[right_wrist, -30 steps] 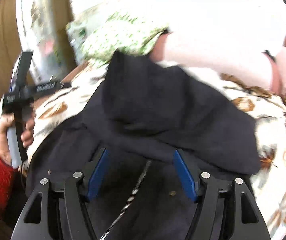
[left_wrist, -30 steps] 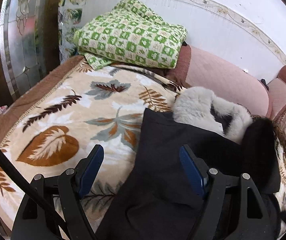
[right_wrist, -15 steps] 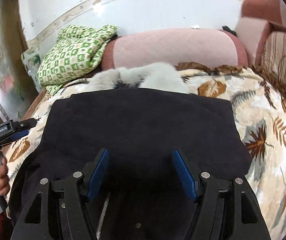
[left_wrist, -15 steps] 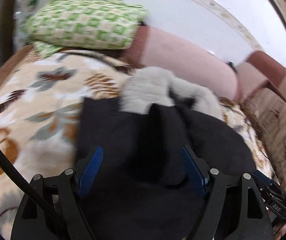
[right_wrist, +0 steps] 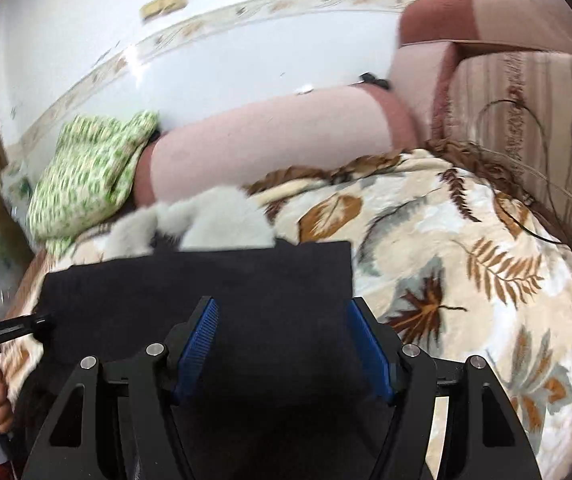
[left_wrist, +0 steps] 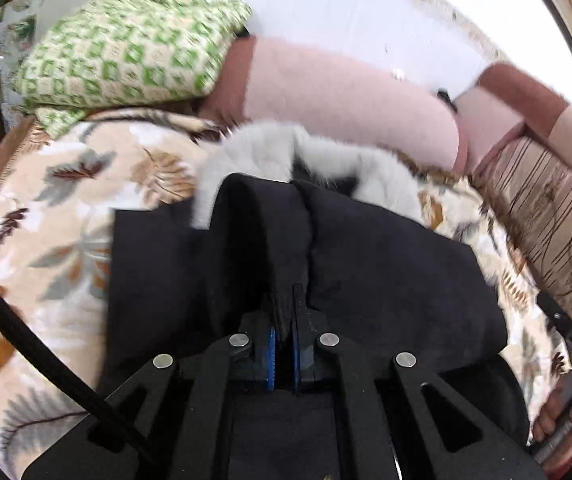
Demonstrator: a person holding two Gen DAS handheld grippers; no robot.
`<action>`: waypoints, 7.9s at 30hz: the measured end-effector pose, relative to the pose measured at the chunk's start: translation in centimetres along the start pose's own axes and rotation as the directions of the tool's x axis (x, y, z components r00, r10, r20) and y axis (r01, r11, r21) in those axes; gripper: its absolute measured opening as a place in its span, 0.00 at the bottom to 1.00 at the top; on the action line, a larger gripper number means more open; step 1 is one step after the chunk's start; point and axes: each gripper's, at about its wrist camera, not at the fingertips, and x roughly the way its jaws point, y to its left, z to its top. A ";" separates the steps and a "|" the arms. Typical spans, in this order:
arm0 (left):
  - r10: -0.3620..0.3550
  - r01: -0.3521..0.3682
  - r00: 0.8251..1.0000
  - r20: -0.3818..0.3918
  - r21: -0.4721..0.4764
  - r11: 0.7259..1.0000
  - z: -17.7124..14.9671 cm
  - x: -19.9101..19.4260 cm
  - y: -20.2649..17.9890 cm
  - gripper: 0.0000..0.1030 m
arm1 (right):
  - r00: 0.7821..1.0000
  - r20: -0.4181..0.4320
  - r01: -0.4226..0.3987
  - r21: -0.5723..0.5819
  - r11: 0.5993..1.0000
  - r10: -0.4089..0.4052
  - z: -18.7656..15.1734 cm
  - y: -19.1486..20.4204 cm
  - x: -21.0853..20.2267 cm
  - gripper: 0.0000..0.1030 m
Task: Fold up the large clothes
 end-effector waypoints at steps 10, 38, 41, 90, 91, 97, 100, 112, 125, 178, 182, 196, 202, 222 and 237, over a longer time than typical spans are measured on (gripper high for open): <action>0.111 -0.126 0.989 -0.093 -0.171 0.977 -2.8 2.4 8.2 0.07 | 0.994 -0.069 -0.080 0.025 0.996 0.082 -0.6 2.1 2.2 0.69; 0.335 -0.344 0.932 -0.140 -0.047 0.938 -2.3 7.4 9.1 0.58 | 0.974 -0.150 0.147 -0.151 0.978 -0.170 -4.1 5.6 7.1 0.82; 0.358 -0.368 0.923 -0.141 -0.050 0.929 -2.3 7.4 9.2 0.64 | 0.987 -0.098 0.109 -0.145 0.983 -0.124 -3.4 6.7 6.3 0.80; 0.384 -0.387 0.922 0.050 0.129 0.913 -15.4 -10.6 1.1 0.70 | 0.972 -0.222 0.010 -0.290 0.957 -0.078 -13.1 9.8 -4.6 0.78; 0.377 -0.380 0.925 0.046 0.126 0.917 -15.8 -10.9 0.9 0.70 | 0.972 -0.219 0.015 -0.304 0.953 -0.085 -13.6 9.8 -5.2 0.78; 0.354 -0.359 0.933 0.062 0.100 0.928 -16.8 -12.9 -0.3 0.70 | 0.968 -0.221 0.038 -0.324 0.945 -0.115 -15.6 9.4 -7.2 0.78; 0.349 -0.355 0.934 0.073 0.100 0.929 -17.3 -13.8 -0.9 0.70 | 0.967 -0.227 0.039 -0.319 0.947 -0.117 -16.3 9.2 -7.7 0.78; 0.336 -0.342 0.939 0.068 0.091 0.935 -18.1 -14.6 -1.3 0.72 | 0.966 -0.226 0.045 -0.334 0.941 -0.126 -17.0 9.2 -8.8 0.78; 0.385 -0.385 0.923 0.002 0.023 0.923 -18.2 -13.3 3.5 0.73 | 0.961 -0.253 0.057 -0.226 0.973 -0.115 -14.5 5.1 -9.0 0.78; -0.025 0.007 0.994 -0.104 -0.173 0.985 -21.3 -12.2 8.4 0.14 | 0.889 -0.438 -0.125 0.050 0.991 0.135 -14.5 -4.1 -10.7 0.24; -0.030 0.015 0.996 -0.080 -0.188 0.982 -20.6 -13.9 8.0 0.13 | 0.891 -0.414 -0.172 0.075 0.982 0.188 -13.2 -4.1 -12.1 0.20; -0.108 0.111 0.994 0.022 -0.231 0.967 -12.2 -16.0 7.5 0.13 | 0.883 -0.268 -0.335 0.212 0.918 0.385 -4.9 -2.5 -12.1 0.16; -0.058 0.071 0.996 0.063 -0.234 0.970 -5.8 -13.4 7.3 0.13 | 0.910 -0.190 -0.331 0.204 0.921 0.369 0.3 -0.6 -9.0 0.16; -0.016 0.002 0.999 -0.033 -0.385 0.923 7.5 7.1 12.7 0.14 | 0.956 -0.250 -0.098 0.222 0.970 0.154 8.2 0.1 14.4 0.16; 0.121 -0.140 0.989 -0.086 -0.272 0.952 9.7 13.5 11.5 0.16 | 0.940 -0.321 -0.036 0.243 0.969 0.116 7.6 -0.2 23.0 0.17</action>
